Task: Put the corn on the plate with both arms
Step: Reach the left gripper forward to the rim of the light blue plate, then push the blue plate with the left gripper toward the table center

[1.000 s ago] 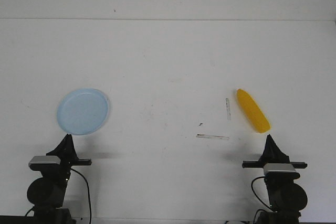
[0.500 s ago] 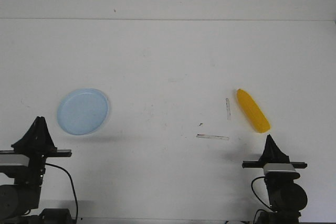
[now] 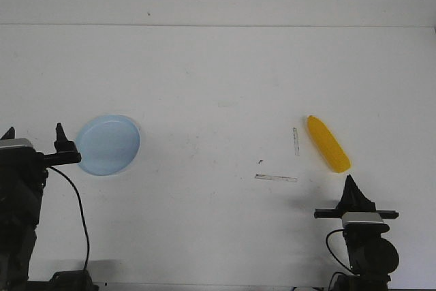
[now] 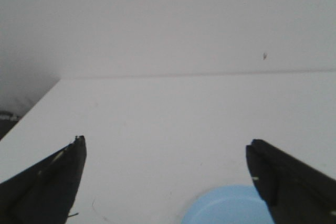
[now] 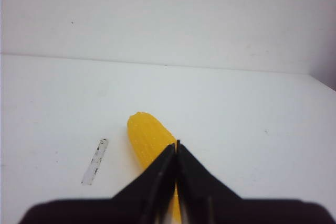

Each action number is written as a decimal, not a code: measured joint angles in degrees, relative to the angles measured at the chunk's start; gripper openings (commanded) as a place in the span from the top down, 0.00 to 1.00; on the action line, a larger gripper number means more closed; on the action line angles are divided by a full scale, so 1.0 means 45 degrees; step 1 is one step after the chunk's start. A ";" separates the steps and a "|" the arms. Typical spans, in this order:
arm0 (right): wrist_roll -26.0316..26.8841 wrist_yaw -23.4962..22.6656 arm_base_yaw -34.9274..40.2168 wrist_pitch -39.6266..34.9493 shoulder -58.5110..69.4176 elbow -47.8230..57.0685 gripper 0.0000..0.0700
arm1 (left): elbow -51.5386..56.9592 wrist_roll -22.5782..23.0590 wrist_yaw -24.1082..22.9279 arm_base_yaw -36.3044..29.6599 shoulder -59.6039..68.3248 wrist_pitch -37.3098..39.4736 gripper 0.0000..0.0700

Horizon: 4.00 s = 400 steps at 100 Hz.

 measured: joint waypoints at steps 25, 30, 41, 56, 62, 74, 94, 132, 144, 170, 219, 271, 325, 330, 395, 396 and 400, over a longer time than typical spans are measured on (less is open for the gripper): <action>0.0000 -0.0005 0.0000 0.0000 0.0000 0.0000 1.00 | 0.0000 -0.0704 0.2220 0.1666 0.2171 -0.0787 0.00; 0.0000 0.0000 0.0000 0.0000 0.0000 0.0000 1.00 | 0.0000 -0.0782 0.2696 0.1821 0.2657 -0.0685 0.00; 0.0000 0.0000 0.0000 0.0000 0.0000 0.0000 1.00 | 0.0000 -0.0879 0.3614 0.2069 0.3808 -0.0588 0.00; 0.0000 0.0000 0.0000 0.0000 0.0000 0.0000 1.00 | 0.0000 -0.0923 0.3983 0.2375 0.5523 -0.0593 0.00; 0.0000 0.0000 0.0000 -0.0005 0.0000 0.0000 1.00 | 0.0000 -0.0933 0.3988 0.2526 0.6144 -0.0578 0.00; 0.0000 0.0000 0.0000 -0.0019 0.0000 0.0000 1.00 | 0.0000 -0.0976 0.3988 0.2769 0.7286 -0.0471 0.00; 0.0000 0.0000 0.0000 -0.0126 0.0000 0.0000 1.00 | 0.0000 -0.1428 0.4031 0.2807 0.8981 0.0170 0.00; 0.0000 0.0000 0.0000 -0.0306 0.0000 0.0000 1.00 | 0.0000 -0.1826 0.4376 0.2807 1.0477 0.0899 0.01; 0.0000 0.0000 0.0000 -0.0389 0.0000 0.0000 1.00 | 0.0000 -0.1826 0.4371 0.2807 1.0618 0.1078 0.21; 0.0000 0.0000 0.0000 -0.0393 0.0000 0.0000 1.00 | 0.0000 -0.1962 0.4367 0.2900 1.0938 0.0894 0.42; 0.0000 0.0000 0.0000 -0.0393 0.0000 0.0000 1.00 | 0.0000 -0.1972 0.4396 0.2963 1.0943 0.0777 1.00; 0.0000 0.0000 0.0000 -0.0393 0.0000 0.0000 1.00 | 0.0073 -0.2016 0.6664 0.1593 0.7587 0.0845 1.00; 0.0000 0.0000 0.0000 -0.0393 0.0000 0.0000 1.00 | 0.0078 -0.2127 0.7912 -0.4556 0.7096 -0.0248 1.00; 0.0000 0.0000 0.0000 -0.0393 0.0000 0.0000 1.00 | 0.0078 -0.2103 0.7912 -0.5017 0.7344 -0.0243 1.00; 0.0000 0.0000 0.0000 -0.0393 0.0000 0.0000 1.00 | 0.0078 -0.1428 0.6713 -0.6742 1.1035 0.0136 1.00; 0.0000 0.0000 0.0000 -0.0393 0.0000 0.0000 1.00 | 0.0078 -0.1428 0.6713 -0.6747 1.1064 0.0141 1.00; 0.0000 0.0000 0.0000 -0.0393 0.0000 0.0000 1.00 | 0.0078 -0.1428 0.6713 -0.6761 1.1128 0.0136 1.00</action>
